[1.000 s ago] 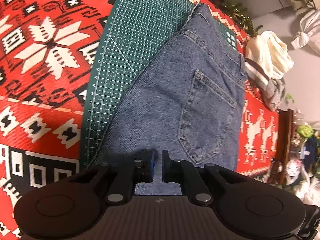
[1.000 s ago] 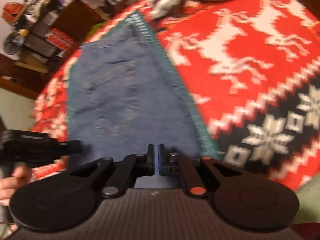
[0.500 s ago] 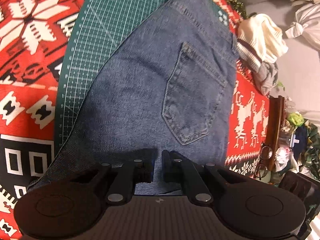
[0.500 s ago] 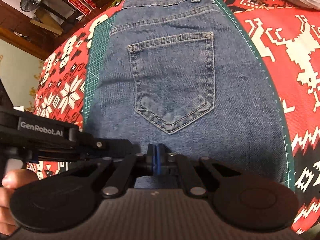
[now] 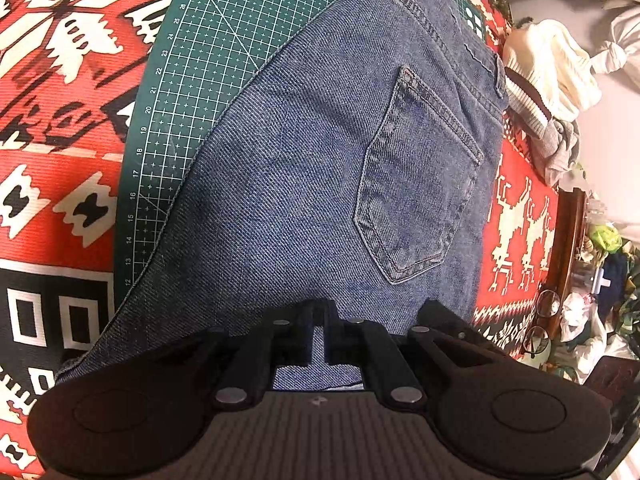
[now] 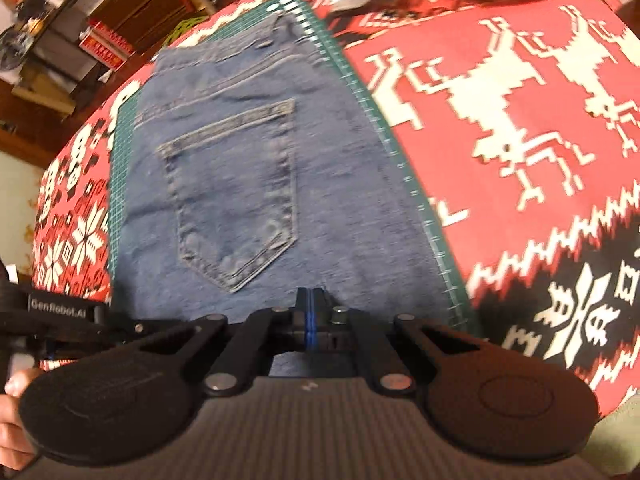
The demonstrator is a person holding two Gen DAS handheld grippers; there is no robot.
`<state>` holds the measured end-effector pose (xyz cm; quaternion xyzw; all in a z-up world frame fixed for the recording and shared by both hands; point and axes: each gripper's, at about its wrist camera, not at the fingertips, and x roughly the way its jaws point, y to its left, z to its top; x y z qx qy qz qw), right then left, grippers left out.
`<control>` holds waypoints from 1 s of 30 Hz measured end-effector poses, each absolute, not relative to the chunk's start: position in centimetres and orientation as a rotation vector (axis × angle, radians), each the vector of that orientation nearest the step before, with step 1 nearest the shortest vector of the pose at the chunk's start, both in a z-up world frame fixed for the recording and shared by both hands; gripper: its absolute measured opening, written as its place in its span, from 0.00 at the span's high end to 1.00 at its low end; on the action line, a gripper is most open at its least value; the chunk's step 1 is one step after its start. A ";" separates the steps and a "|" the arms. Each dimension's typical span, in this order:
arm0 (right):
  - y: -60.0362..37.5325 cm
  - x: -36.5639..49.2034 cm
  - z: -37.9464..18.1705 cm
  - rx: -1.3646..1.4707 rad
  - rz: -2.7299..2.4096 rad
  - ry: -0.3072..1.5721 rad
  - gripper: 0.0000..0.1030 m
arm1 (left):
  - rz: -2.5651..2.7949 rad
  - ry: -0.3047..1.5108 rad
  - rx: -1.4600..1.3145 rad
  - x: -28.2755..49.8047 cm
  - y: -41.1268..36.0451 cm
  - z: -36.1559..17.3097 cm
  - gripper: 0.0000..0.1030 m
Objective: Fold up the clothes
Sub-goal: 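Open both grippers and raise them above the shorts' waistband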
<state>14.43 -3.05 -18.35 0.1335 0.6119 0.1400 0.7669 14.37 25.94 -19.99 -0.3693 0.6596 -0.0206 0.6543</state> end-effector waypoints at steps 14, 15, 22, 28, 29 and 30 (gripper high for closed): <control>-5.1 14.6 -17.7 0.343 0.290 1.286 1.00 | -0.052 1.500 -0.831 14.3 26.0 -19.9 0.95; -4.9 14.5 -17.5 0.340 0.300 1.278 1.00 | -0.049 1.493 -0.820 14.3 26.0 -19.7 0.95; -3.5 14.2 -16.6 0.320 0.370 1.224 0.92 | -0.128 1.395 -0.823 14.0 25.6 -17.9 0.91; -1.4 14.7 -16.6 0.312 0.424 1.224 0.90 | -0.062 1.402 -0.813 14.1 26.1 -18.6 0.91; -1.3 14.6 -16.5 0.302 0.414 1.215 0.87 | -0.050 1.398 -0.803 14.1 26.1 -18.4 0.90; -1.3 14.4 -16.2 0.289 0.404 1.200 0.79 | -0.045 1.388 -0.791 14.1 26.0 -18.0 0.82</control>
